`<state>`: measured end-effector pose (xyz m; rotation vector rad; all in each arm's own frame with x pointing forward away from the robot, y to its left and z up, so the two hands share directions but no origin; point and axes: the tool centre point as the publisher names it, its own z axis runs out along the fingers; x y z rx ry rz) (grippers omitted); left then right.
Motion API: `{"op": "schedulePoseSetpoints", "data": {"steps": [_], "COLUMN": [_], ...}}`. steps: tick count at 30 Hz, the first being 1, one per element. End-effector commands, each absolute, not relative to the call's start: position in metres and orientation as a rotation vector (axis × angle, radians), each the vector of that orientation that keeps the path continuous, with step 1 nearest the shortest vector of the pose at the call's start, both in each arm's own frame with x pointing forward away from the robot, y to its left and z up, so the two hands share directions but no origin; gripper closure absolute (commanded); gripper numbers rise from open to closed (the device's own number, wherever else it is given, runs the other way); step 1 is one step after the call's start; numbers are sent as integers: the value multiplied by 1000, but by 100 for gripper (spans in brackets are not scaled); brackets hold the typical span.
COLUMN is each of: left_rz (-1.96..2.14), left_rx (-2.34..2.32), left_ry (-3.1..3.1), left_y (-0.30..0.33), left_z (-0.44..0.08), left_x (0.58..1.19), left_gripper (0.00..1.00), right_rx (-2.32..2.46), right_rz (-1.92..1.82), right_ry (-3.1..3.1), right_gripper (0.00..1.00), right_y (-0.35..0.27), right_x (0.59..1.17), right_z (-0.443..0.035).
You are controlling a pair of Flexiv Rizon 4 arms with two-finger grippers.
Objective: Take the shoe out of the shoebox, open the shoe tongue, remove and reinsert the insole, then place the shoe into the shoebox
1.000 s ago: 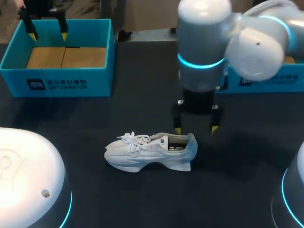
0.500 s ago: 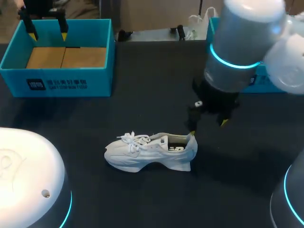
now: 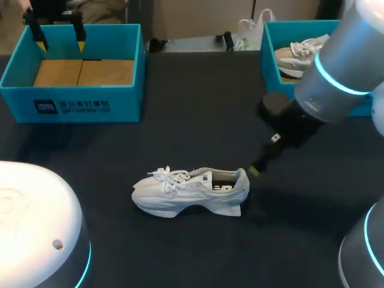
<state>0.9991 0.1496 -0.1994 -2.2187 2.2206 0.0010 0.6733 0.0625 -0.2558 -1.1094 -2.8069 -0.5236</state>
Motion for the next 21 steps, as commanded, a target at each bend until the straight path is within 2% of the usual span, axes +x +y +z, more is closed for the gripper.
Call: {"op": "schedulePoseSetpoints", "data": {"steps": [1,8,21], "left_rz": [1,1,1], "left_rx": [-2220,-2220,-2220], "left_ry": [2221,2221,2221], "left_y": [150,150,150], "left_z": [-200,-200,-200], "left_x": [999,999,999], "left_gripper": [0,0,0], "right_rx": [-902,-724,-549], "right_rz": [-1166,-1430,-1587], "right_ry": [-2687,-2647,-2860], "right_gripper": [0,0,0], "right_y": [43,36,42], "right_x": [671,674,681], "right_z": [-258,-263,-275]}}
